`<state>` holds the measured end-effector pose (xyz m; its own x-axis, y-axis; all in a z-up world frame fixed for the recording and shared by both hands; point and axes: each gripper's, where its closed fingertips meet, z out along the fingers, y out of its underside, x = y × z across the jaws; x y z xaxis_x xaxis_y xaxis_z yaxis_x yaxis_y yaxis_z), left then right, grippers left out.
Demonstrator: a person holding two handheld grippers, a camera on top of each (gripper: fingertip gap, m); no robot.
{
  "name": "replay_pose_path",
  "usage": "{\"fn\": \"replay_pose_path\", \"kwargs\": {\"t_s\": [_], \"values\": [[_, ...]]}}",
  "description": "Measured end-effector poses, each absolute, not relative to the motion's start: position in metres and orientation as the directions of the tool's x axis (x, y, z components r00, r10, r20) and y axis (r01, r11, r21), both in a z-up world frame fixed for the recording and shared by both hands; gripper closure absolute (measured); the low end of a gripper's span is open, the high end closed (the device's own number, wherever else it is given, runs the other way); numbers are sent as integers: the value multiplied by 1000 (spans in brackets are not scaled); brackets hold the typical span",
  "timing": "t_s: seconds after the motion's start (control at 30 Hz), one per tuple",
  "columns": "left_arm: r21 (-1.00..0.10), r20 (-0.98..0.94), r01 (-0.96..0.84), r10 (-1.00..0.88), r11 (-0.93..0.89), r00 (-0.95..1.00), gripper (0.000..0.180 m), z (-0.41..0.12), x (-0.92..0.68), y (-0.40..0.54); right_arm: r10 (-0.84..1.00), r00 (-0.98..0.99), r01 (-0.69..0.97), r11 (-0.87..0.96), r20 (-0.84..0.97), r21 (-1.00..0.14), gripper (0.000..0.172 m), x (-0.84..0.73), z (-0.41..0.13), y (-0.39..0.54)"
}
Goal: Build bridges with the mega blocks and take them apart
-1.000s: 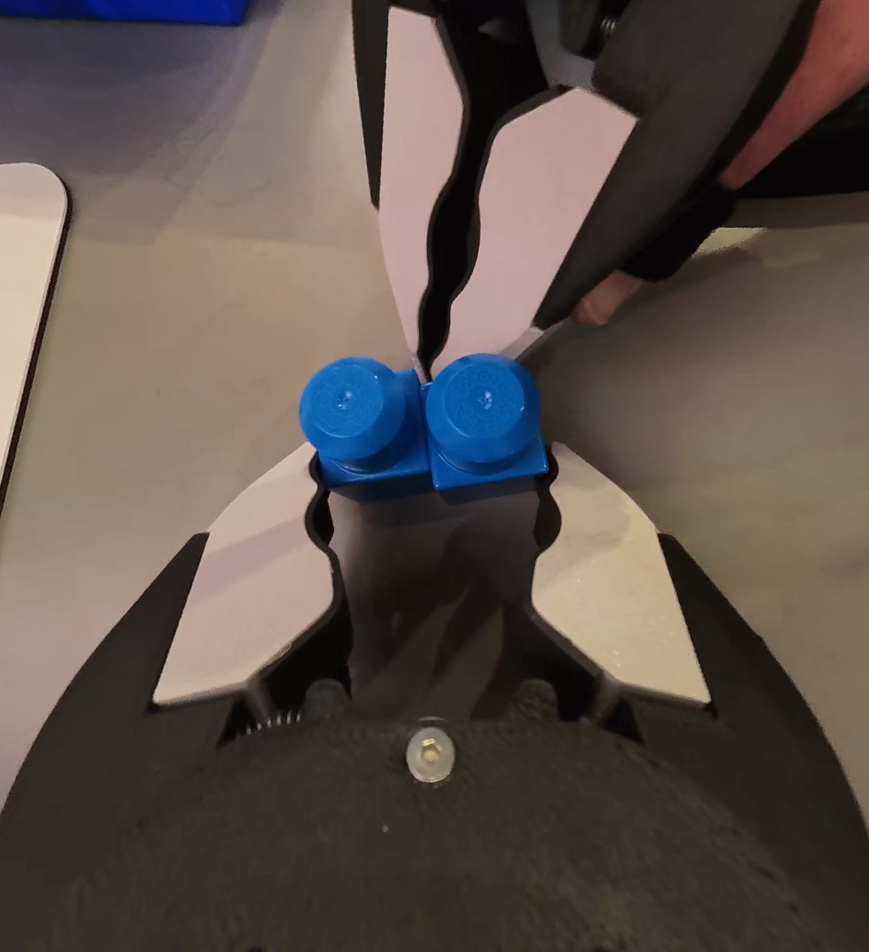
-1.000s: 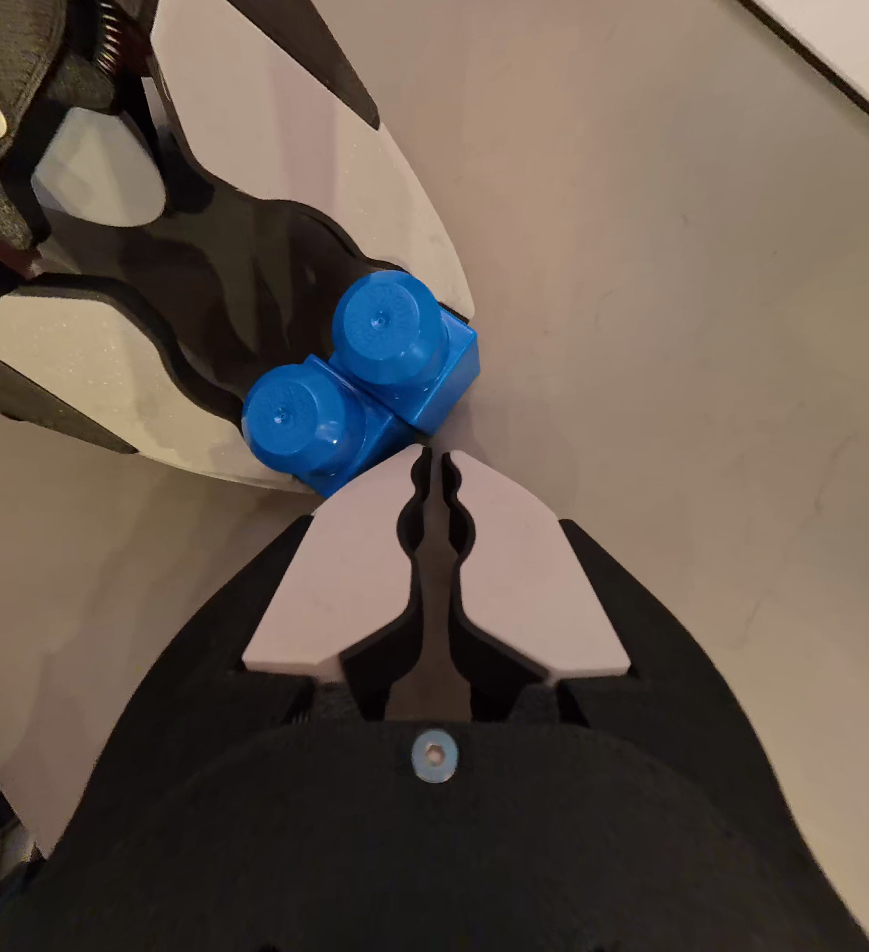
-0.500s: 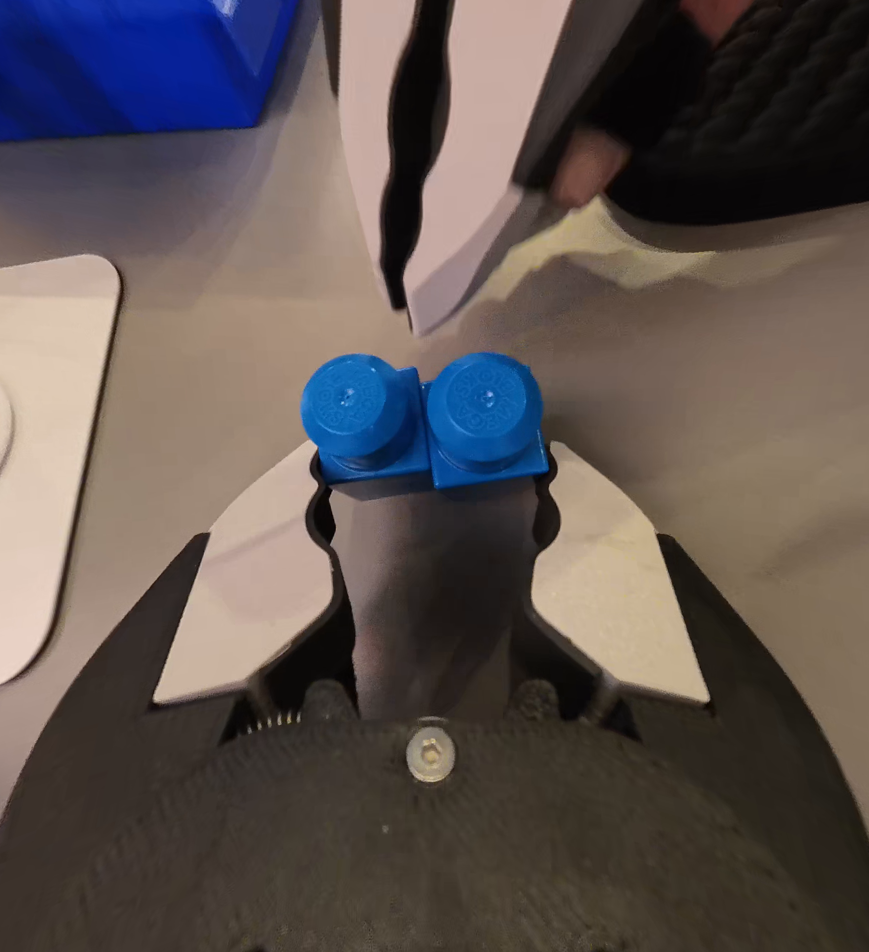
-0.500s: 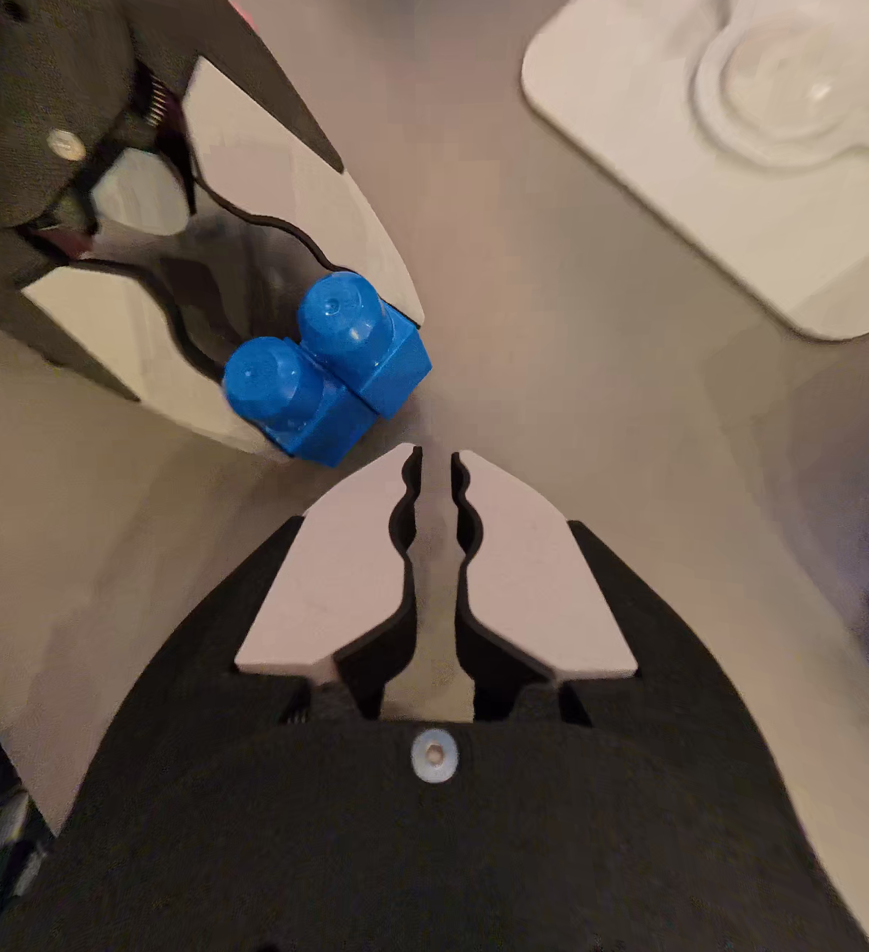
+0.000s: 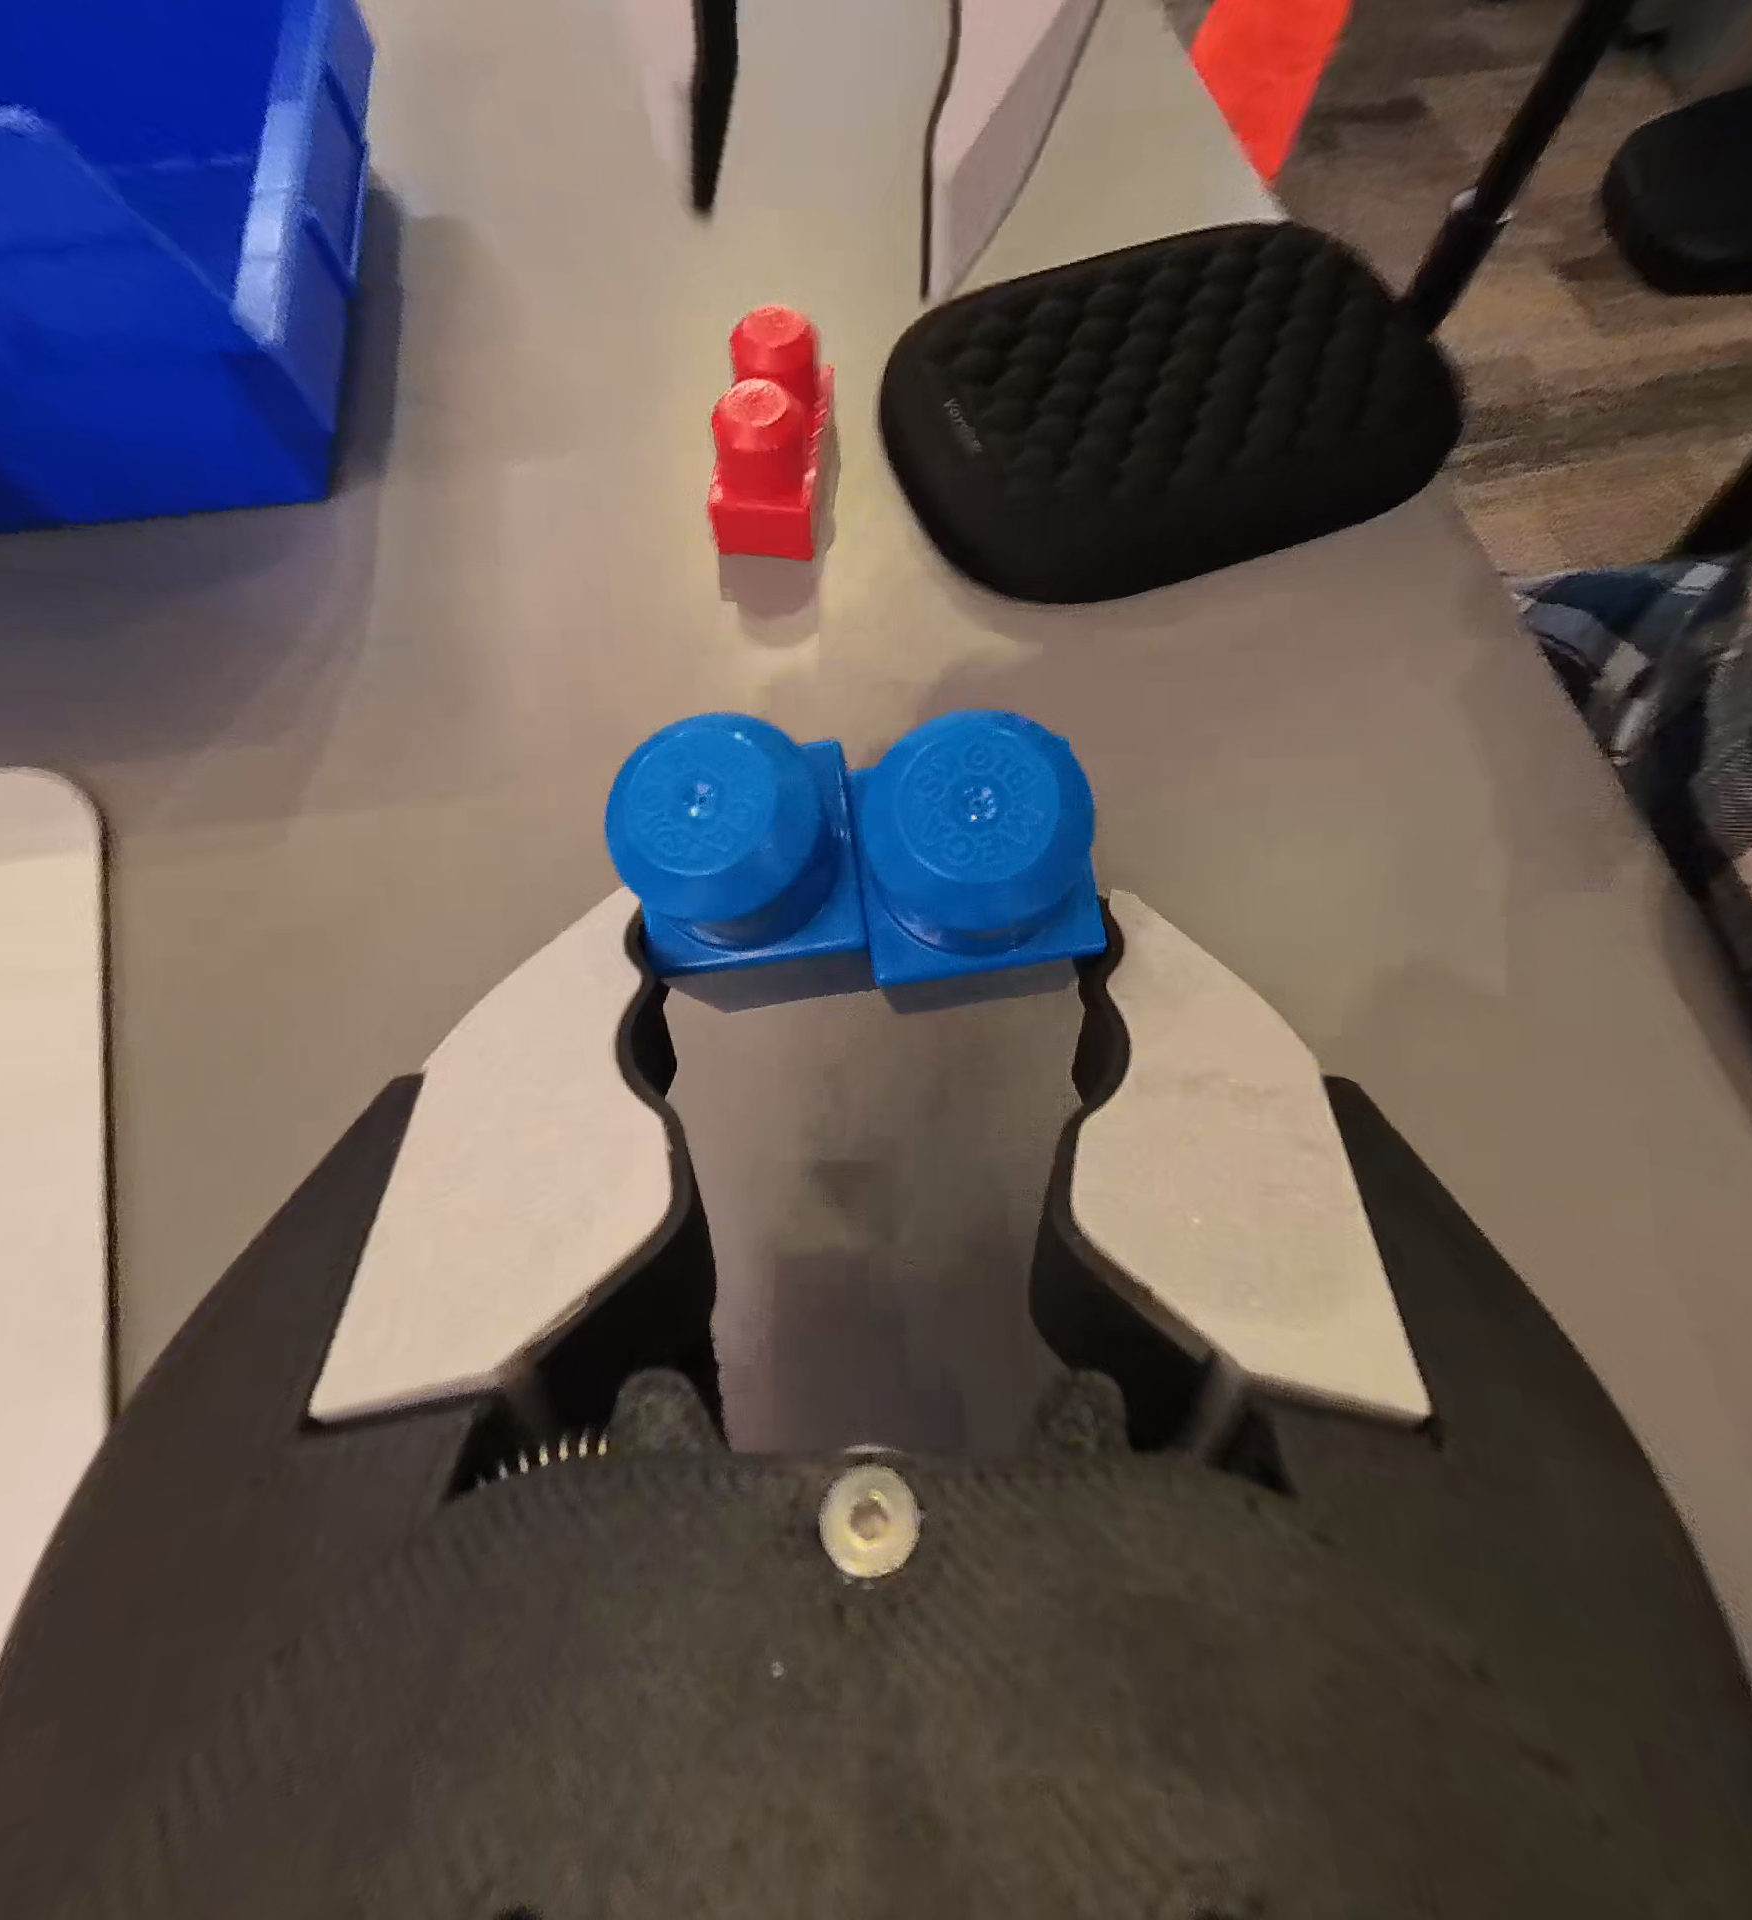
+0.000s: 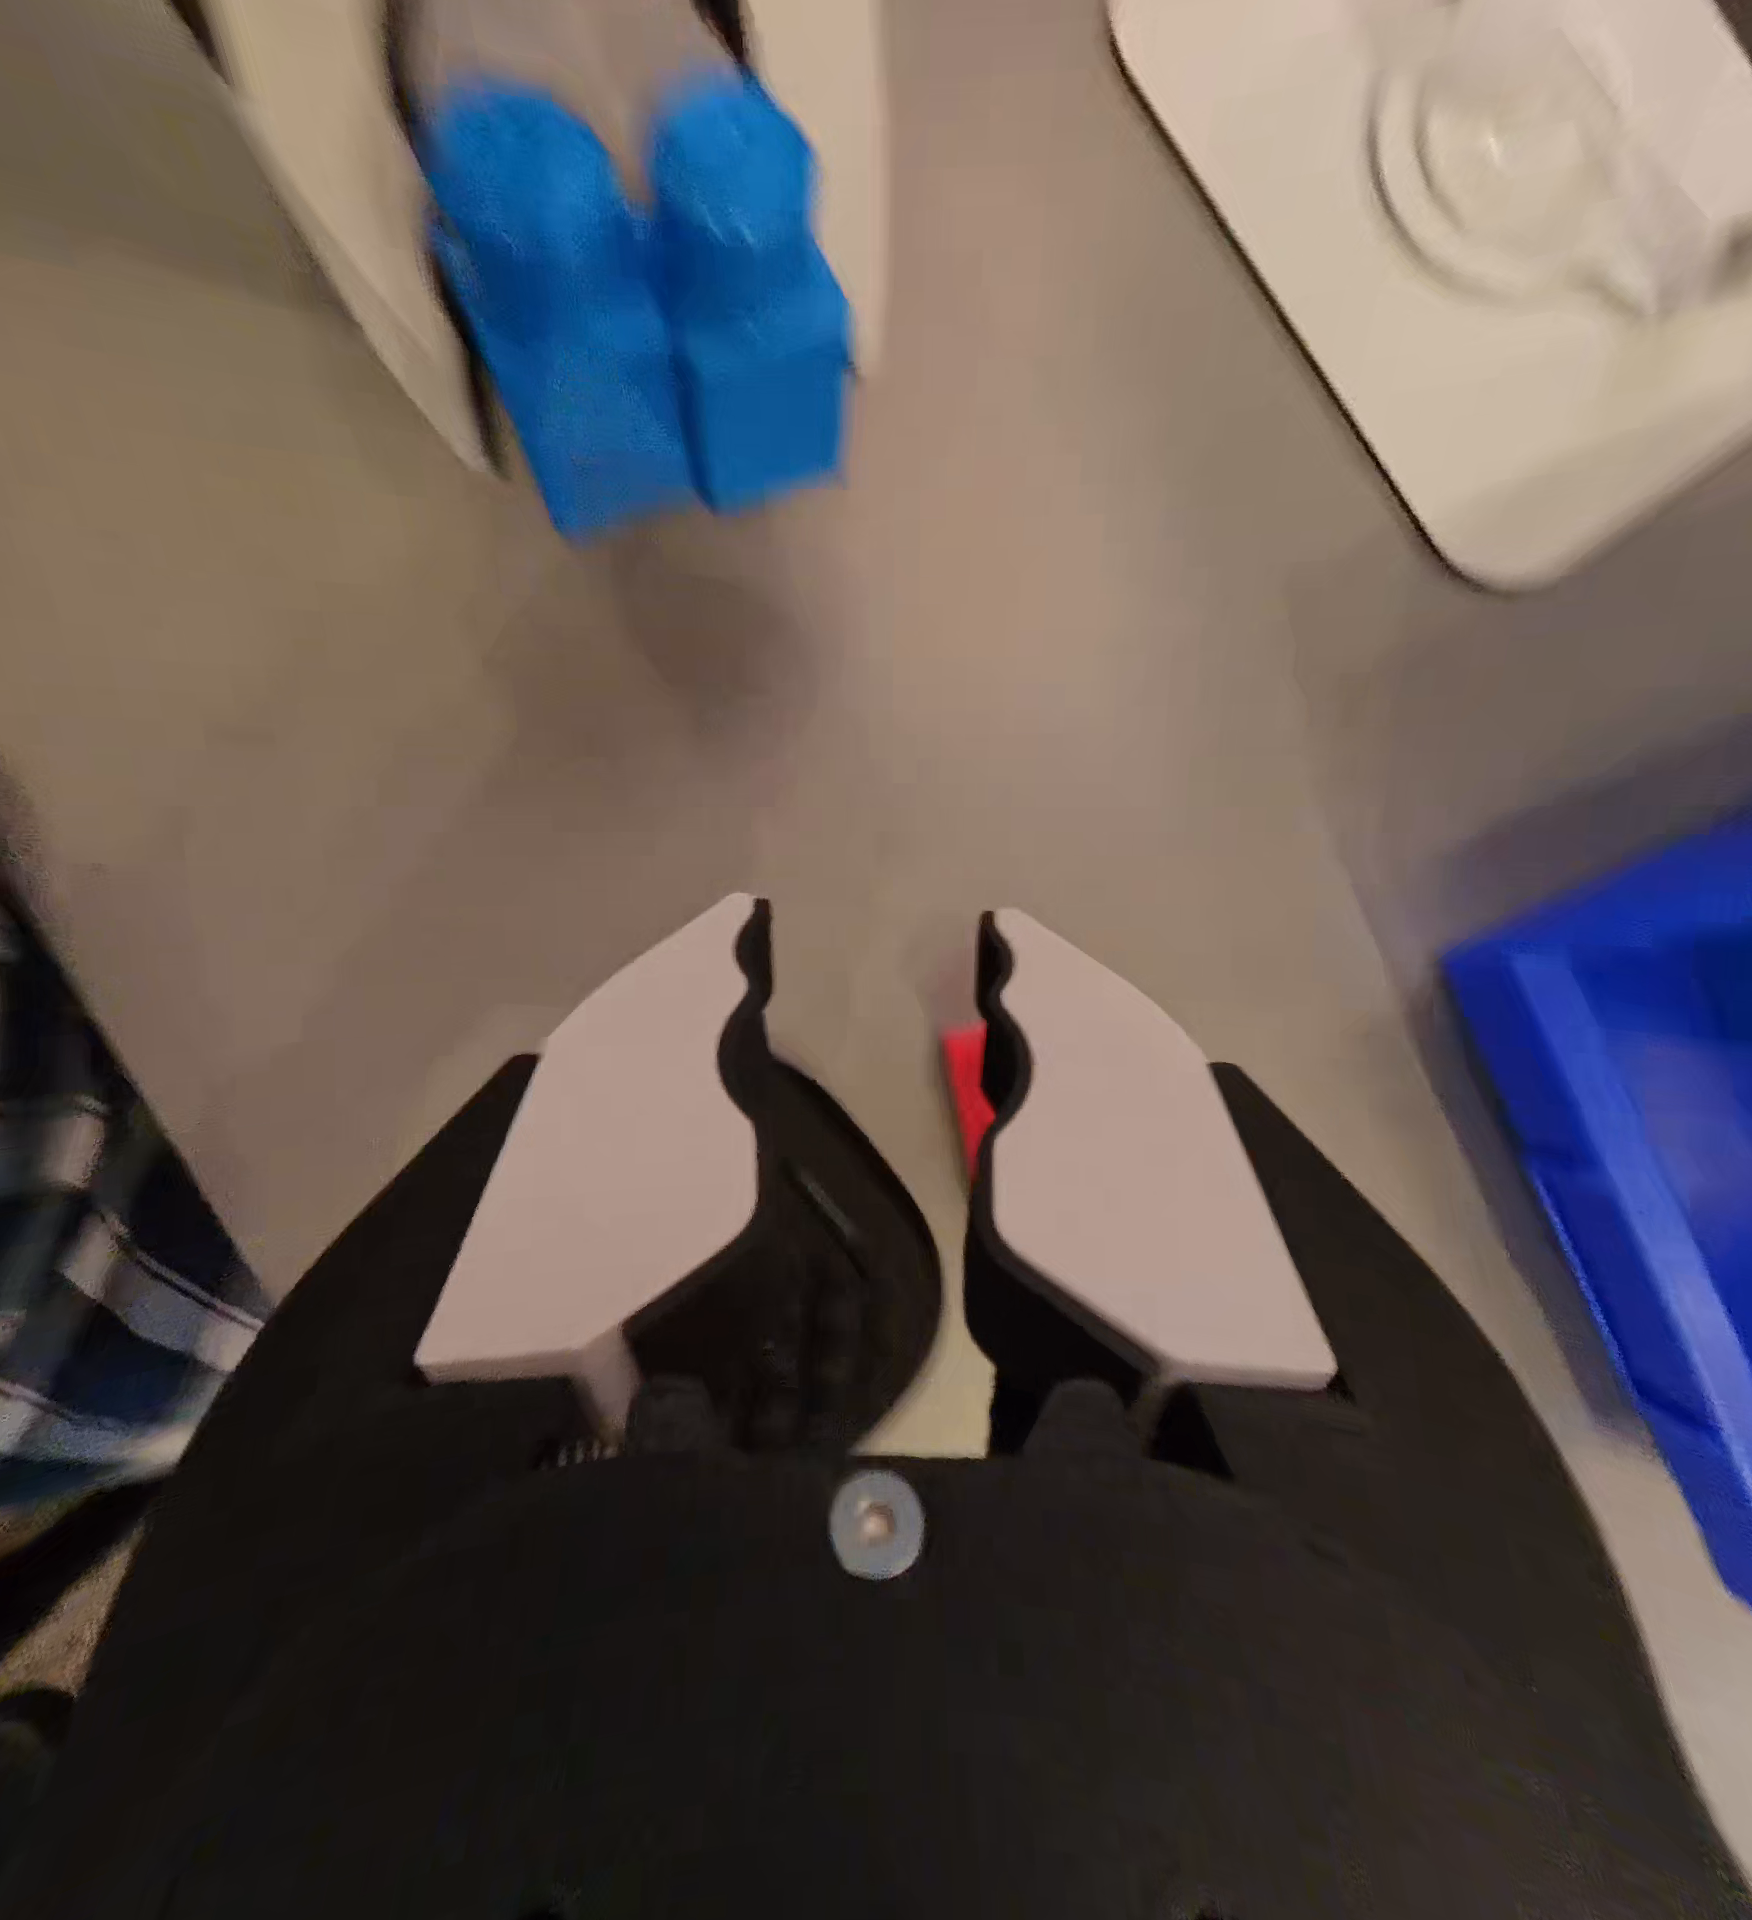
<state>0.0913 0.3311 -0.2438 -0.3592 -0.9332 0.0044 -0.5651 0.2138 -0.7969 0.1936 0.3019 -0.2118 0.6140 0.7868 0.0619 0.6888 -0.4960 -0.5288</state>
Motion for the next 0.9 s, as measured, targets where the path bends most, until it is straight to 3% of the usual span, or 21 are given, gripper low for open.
{"fn": "replay_pose_path", "kwargs": {"t_s": [0.07, 0.23, 0.3, 0.57, 0.9], "values": [[-810, -12, -542, -930, 224, -367, 105, -238, 97, 328, 789, 614, 608, -476, -3, -636, 152, 162, -204, 305], [-896, -76, -374, -912, 240, -402, 105, -197, 104, 315, 747, 587, 148, -477, -311, -866, 153, 136, -171, 314], [-934, -71, -290, -904, 208, -421, 105, -177, 105, 309, 760, 565, 38, -412, -321, -910, 161, 133, -153, 311], [-946, -88, -239, -884, 218, -459, 104, -163, 116, 297, 762, 602, 73, -349, -238, -934, 172, 123, -144, 311], [-925, -116, -280, -891, 258, -439, 105, -168, 121, 302, 744, 643, 137, -347, -183, -928, 172, 126, -153, 316]]}}
